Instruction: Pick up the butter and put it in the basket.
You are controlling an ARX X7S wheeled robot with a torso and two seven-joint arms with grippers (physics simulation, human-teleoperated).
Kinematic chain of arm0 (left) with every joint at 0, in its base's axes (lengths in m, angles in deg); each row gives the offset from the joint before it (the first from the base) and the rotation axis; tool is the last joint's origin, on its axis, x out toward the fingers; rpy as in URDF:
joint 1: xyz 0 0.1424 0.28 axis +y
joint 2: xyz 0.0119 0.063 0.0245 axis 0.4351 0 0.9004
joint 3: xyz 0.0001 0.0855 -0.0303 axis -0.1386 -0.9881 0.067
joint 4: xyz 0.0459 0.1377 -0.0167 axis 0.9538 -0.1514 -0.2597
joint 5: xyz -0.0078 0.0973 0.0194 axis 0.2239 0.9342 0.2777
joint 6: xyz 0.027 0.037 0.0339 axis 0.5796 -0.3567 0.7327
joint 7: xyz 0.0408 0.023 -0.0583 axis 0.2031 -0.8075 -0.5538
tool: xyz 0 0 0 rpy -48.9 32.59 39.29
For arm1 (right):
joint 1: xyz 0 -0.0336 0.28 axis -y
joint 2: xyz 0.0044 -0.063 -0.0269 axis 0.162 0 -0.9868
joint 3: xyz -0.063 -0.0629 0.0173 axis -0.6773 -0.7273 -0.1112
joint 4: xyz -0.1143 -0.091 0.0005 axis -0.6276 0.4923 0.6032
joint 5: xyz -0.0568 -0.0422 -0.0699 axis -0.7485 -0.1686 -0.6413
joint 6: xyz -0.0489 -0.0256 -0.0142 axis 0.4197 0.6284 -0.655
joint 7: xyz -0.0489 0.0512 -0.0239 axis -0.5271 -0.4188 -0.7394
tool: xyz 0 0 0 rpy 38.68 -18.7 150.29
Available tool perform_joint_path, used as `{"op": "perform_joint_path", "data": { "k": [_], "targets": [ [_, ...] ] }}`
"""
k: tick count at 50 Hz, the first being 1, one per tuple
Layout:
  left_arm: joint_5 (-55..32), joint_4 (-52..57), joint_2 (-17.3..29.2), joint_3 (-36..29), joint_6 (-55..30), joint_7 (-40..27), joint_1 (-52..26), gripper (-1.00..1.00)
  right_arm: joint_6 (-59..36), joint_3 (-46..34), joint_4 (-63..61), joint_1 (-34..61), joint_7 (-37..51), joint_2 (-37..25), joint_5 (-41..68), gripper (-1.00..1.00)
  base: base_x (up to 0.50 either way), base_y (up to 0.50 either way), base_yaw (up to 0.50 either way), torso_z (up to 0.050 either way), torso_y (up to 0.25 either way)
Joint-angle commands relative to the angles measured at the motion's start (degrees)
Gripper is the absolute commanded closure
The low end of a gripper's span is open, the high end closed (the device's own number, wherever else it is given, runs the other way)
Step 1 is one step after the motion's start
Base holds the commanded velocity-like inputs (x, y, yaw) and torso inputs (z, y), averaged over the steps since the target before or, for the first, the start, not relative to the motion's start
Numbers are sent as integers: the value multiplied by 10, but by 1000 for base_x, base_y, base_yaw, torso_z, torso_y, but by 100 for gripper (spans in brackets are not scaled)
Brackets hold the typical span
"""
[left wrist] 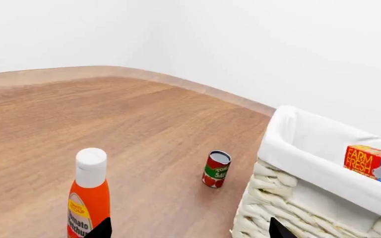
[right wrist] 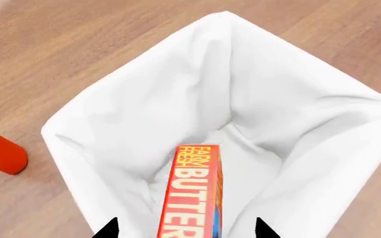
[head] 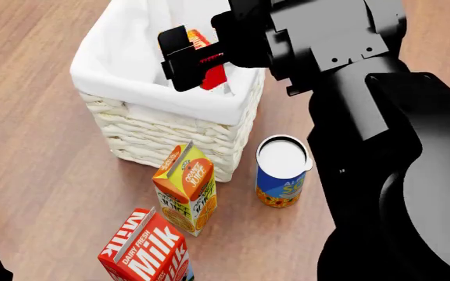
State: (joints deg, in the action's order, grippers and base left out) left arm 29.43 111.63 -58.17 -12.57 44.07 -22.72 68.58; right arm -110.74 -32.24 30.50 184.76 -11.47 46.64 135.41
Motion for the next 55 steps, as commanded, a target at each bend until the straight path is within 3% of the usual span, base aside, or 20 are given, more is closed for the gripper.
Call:
{"op": "perform_joint_path", "data": {
  "k": [1,13,28,32,36,45,55],
  "targets": [
    [0,-1,1,-2,2,0,0,-100,40,70,0,2,-13,0,-59,-100,0,0,0,0,0],
    [9,-7,1,-7,10,3,1,-100,111,96,0,9,-4,0,-108,-100,0,0,0,0,0],
    [13,-17,-1,-11,19,7,-1,-100,351,184,-3,-20,74,-12,-221,-100,0,0,0,0,0],
    [13,-20,1,-10,22,9,0,-100,302,186,-240,-79,178,-109,-203,-100,0,0,0,0,0],
    [8,-15,5,-6,24,11,4,-100,272,180,-391,-112,243,-166,-198,-100,0,0,0,0,0],
    [3,-19,8,-3,26,14,-1,-100,269,170,-563,-140,341,-240,-232,-100,0,0,0,0,0],
    [3,-28,8,-2,31,16,-7,-100,242,192,-746,-174,421,-334,-200,-100,0,0,0,0,0]
  ]
}}
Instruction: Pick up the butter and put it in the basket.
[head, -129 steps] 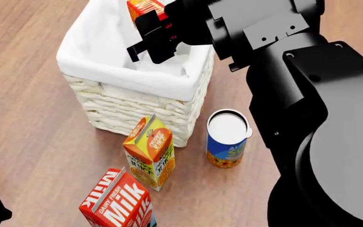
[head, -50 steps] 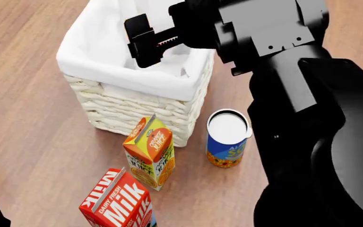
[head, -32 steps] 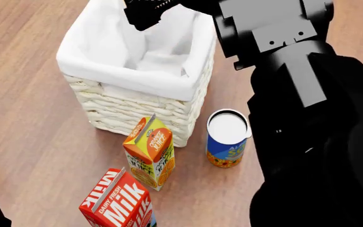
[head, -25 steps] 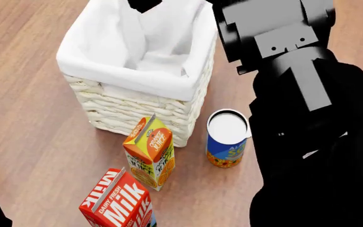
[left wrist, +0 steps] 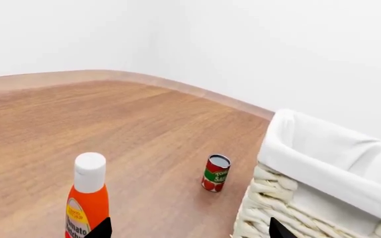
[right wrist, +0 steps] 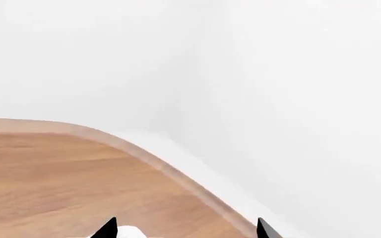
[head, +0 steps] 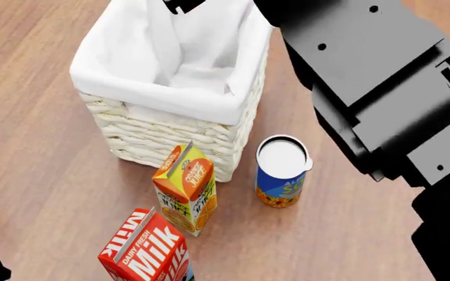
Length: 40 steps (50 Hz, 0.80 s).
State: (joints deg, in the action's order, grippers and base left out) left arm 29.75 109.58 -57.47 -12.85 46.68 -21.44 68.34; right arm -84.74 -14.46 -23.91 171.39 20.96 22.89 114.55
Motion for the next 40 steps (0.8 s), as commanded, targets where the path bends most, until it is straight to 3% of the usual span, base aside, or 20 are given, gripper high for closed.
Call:
{"op": "perform_joint_path", "data": {
  "k": [1,21,34,40],
  "targets": [
    [0,-6,2,1,4,2,-5,-100,-21,15,-219,-45,105,-108,12,-100,0,0,0,0,0],
    [-3,-7,8,1,11,7,-6,-100,-55,12,-512,-137,275,-278,-2,-100,0,0,0,0,0],
    [0,16,13,-1,29,19,13,-100,-65,-16,-659,-212,382,-345,-43,-100,0,0,0,0,0],
    [-3,22,17,5,36,22,16,-100,-25,-30,-679,-266,415,-370,-80,-100,0,0,0,0,0]
  ]
}}
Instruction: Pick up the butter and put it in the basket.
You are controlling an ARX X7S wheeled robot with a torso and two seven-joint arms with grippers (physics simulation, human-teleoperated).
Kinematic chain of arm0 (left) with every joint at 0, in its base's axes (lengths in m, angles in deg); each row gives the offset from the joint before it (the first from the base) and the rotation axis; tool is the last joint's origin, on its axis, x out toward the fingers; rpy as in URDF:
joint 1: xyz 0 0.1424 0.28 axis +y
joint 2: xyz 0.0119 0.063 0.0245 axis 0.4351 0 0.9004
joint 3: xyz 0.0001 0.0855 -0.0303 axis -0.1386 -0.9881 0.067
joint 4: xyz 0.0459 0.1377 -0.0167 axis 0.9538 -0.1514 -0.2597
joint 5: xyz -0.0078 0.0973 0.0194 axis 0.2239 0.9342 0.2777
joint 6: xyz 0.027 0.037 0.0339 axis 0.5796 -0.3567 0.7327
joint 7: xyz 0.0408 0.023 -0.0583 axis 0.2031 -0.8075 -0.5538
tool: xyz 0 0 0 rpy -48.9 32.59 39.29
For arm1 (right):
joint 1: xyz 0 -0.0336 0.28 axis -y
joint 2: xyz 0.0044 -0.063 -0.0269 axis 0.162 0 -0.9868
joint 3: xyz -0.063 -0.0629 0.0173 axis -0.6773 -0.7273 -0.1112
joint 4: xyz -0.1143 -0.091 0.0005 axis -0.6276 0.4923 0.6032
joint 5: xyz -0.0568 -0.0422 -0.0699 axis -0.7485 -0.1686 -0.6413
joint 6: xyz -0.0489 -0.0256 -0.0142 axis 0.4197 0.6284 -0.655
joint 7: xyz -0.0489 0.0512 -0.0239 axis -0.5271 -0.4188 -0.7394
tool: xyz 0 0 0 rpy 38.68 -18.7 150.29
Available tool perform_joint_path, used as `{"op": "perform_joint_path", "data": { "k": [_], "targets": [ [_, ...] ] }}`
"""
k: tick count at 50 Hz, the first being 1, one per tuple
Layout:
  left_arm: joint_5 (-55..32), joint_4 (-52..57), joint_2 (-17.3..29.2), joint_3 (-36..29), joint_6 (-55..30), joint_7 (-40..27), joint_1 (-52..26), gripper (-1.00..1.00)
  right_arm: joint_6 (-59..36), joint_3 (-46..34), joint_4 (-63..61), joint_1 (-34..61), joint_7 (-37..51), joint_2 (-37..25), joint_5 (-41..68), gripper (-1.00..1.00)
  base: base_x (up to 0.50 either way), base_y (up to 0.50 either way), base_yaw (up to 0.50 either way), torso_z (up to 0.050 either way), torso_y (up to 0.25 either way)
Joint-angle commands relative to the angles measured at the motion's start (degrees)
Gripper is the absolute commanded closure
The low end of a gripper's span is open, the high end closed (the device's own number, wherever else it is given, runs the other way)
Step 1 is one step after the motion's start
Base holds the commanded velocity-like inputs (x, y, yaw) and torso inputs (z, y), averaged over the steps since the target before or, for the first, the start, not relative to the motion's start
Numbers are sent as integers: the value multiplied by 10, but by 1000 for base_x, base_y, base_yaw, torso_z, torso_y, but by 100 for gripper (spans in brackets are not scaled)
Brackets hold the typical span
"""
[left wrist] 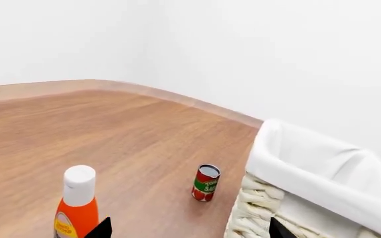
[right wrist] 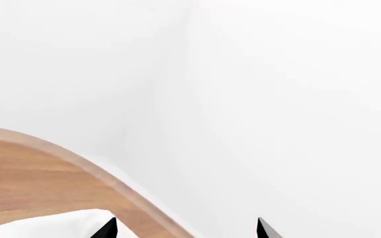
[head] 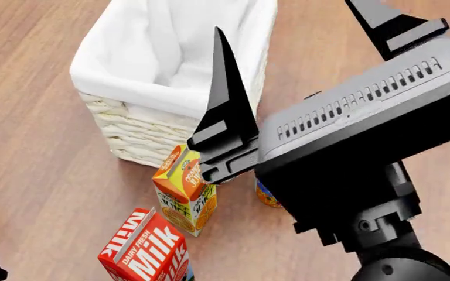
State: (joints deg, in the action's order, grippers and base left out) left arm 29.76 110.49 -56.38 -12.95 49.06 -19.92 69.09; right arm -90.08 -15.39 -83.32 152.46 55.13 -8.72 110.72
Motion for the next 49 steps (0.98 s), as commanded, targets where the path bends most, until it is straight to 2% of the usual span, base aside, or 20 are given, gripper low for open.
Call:
{"op": "perform_joint_path", "data": {
  "k": [1,9,17,23,31,36,49],
  "targets": [
    [-6,15,8,9,15,8,10,-100,37,-25,-83,-89,76,-58,-51,-100,0,0,0,0,0],
    [-10,16,12,19,34,20,14,-100,79,-53,-85,-154,113,-76,-114,-100,0,0,0,0,0],
    [-9,21,18,27,51,32,22,-100,60,-84,-105,-191,151,-70,-178,-100,0,0,0,0,0],
    [-8,23,17,36,85,56,33,-100,-20,-116,-148,-202,183,-38,-229,-100,0,0,0,0,0],
    [27,20,1,43,140,77,47,-100,-69,-151,-168,-240,237,-10,-285,-100,0,0,0,0,0],
    [41,37,0,61,167,78,62,-100,-151,-193,-203,-253,257,25,-339,-100,0,0,0,0,0],
    [3,73,18,94,187,80,92,-100,-218,-269,-212,-312,287,75,-469,-100,0,0,0,0,0]
  ]
}}
